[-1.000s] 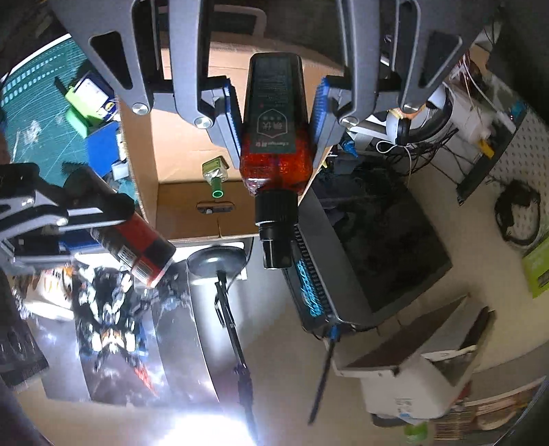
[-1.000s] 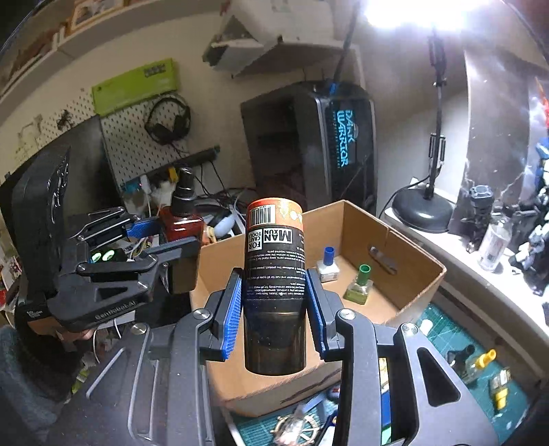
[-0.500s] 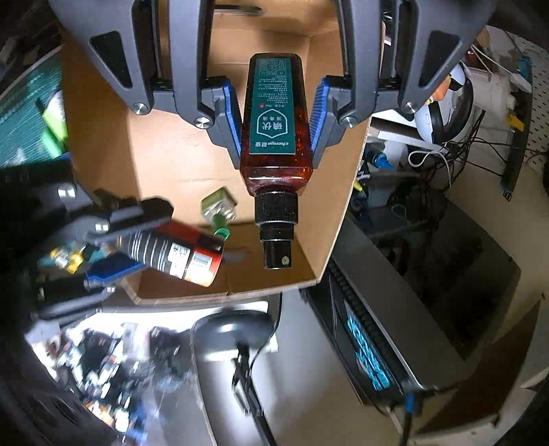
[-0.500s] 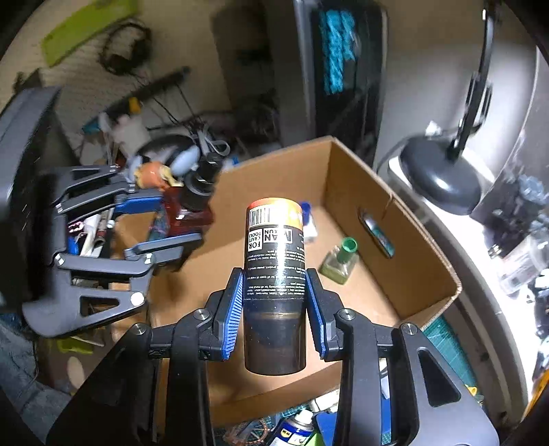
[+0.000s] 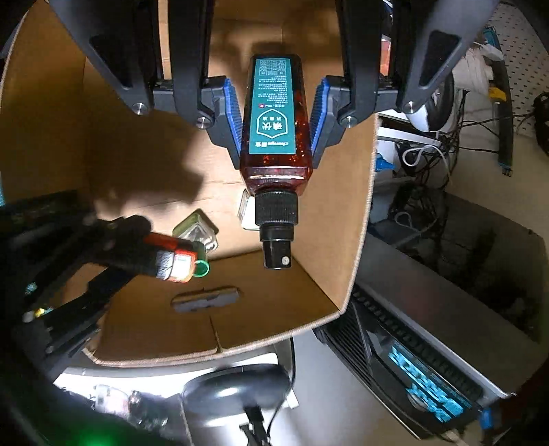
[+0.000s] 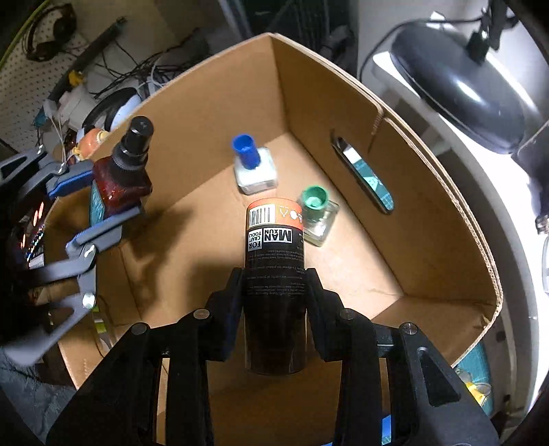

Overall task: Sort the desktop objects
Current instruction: 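Lower both held items into the box and open both grippers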

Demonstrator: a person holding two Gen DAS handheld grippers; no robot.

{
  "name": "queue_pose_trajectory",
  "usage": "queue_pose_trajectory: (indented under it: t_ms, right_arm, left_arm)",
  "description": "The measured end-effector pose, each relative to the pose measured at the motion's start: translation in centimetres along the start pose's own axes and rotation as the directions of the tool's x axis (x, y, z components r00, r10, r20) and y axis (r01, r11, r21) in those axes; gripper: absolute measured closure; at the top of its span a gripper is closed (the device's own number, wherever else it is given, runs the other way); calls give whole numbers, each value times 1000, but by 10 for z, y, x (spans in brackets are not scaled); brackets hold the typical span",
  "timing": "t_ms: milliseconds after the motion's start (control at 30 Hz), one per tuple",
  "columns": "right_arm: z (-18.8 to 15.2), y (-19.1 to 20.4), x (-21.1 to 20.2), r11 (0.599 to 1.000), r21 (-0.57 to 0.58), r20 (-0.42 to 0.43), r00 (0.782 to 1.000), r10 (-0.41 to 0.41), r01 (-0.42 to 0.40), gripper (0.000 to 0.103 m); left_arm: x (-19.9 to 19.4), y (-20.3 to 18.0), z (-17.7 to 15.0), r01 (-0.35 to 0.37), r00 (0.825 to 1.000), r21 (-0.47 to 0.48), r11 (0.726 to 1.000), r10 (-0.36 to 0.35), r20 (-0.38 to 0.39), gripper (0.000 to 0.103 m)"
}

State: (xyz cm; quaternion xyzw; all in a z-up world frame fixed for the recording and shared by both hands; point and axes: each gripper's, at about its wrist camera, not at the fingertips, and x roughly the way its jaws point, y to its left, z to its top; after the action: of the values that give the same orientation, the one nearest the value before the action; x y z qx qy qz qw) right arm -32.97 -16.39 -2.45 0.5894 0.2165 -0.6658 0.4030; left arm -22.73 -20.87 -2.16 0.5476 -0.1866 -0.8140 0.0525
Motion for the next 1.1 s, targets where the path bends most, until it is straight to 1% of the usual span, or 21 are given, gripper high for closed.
queue_pose_trajectory:
  t_ms: [67,133,200,267,333,433,500,567,700,833,967,1100]
  right_arm:
    - [2,-3,3,1000,-19,-24,1000,-15,14,70]
    - [10,-4,5,998,-50,-43,998,-46,44,70]
    - [19,-6,7,995,-68,-61,996,-72,68,70]
    - [25,-6,10,995,-76,-82,994,-65,58,70]
    - [28,-5,15,995,-89,-108,993,-53,43,70]
    - [30,-2,27,993,-114,-169,985,-43,24,70]
    - [33,-1,33,991,-128,-193,979,-66,41,70]
    - [37,-1,37,990,-130,-193,978,-76,51,70]
    - [40,-2,45,992,-121,-210,975,-70,45,70]
    - [43,-5,48,996,-89,-198,979,-39,21,70]
    - [43,-6,48,997,-75,-215,976,-21,5,70]
    - [42,-7,48,998,-58,-225,974,6,-20,70]
  left_arm:
    - [14,2,5,21,999,-2,1000,-21,-29,68]
    - [27,9,10,70,995,-31,997,-72,-72,68]
    - [39,13,16,95,990,-47,994,-99,-100,68]
    - [51,17,21,117,984,-62,991,-124,-128,68]
    - [60,16,23,133,978,-57,989,-141,-154,68]
    - [72,18,24,165,966,-80,983,-177,-186,68]
    - [75,21,26,158,968,-86,984,-171,-182,68]
    - [77,22,28,148,969,-82,986,-161,-187,68]
    - [77,22,31,144,969,-73,987,-156,-193,68]
    - [76,23,33,148,971,-72,986,-158,-181,68]
    - [75,25,33,152,970,-84,985,-165,-177,68]
    - [70,23,29,146,969,-57,988,-155,-191,68]
